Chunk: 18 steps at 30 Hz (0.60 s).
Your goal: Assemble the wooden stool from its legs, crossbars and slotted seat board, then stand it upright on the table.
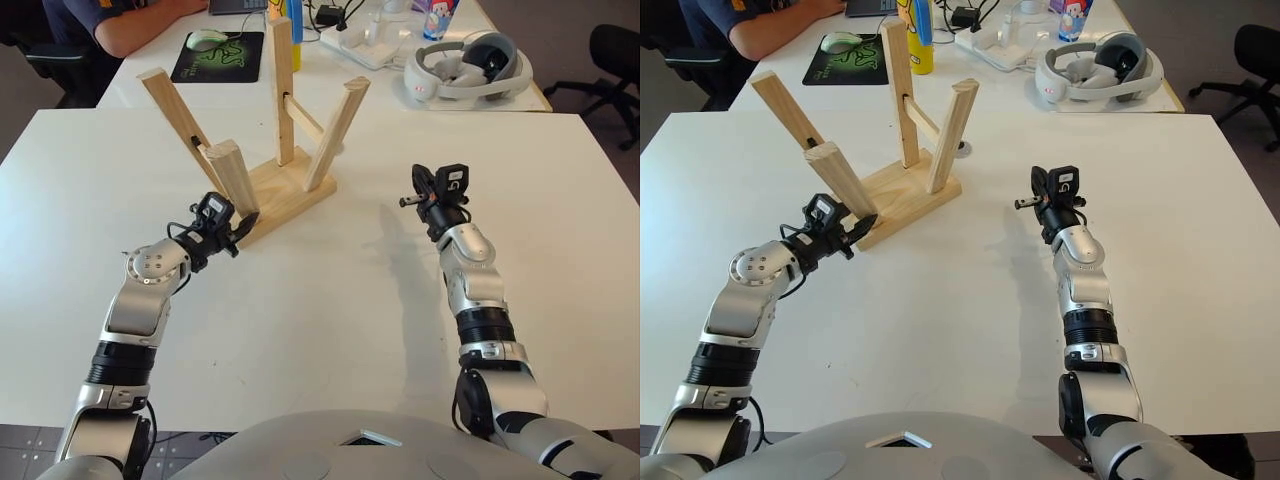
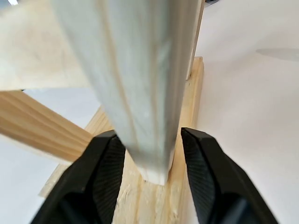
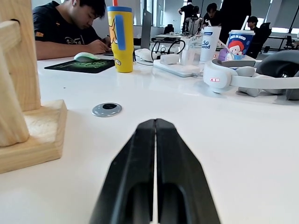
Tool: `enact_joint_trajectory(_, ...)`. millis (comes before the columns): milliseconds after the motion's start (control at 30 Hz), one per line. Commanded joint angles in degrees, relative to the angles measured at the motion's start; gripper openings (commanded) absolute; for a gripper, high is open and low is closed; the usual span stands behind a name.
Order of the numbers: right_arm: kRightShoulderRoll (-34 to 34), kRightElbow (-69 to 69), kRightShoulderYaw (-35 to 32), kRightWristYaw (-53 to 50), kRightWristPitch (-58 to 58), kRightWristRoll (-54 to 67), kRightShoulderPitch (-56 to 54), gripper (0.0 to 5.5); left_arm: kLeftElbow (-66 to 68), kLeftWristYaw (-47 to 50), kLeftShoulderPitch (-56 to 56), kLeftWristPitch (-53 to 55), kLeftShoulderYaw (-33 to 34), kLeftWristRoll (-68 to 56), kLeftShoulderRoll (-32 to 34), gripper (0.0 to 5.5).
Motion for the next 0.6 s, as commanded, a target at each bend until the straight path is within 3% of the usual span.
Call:
enact_joint_trajectory(33,0.2,-1.8,0.1,-0.7,0.8,-0.1,0.9,0.00,1.7,-1.0,-1.2,-1.8,-0.4,1.2,0.5,1.36)
enact_joint_trajectory(133,-0.3,-1.9,-0.1,-0.8,1.2,-0.2,0.6,0.00,0.3,-4.4,0.6,-2.8,-0.9,-0.2,1.3,1.08)
enact_joint_trajectory(333,-2.1,0.0,-1.5,-1.4,1.0,-0.2,-1.2,0.00,-4.2,-13.0,4.6,-2.1,-2.0,-4.8,3.8,1.05)
enact_joint_trajectory(600,-6.9,9.0,-4.5,-2.0,-2.1,-0.4,-7.8,0.00,-19.6,-26.6,12.2,8.7,-5.7,-17.9,9.8,1.05)
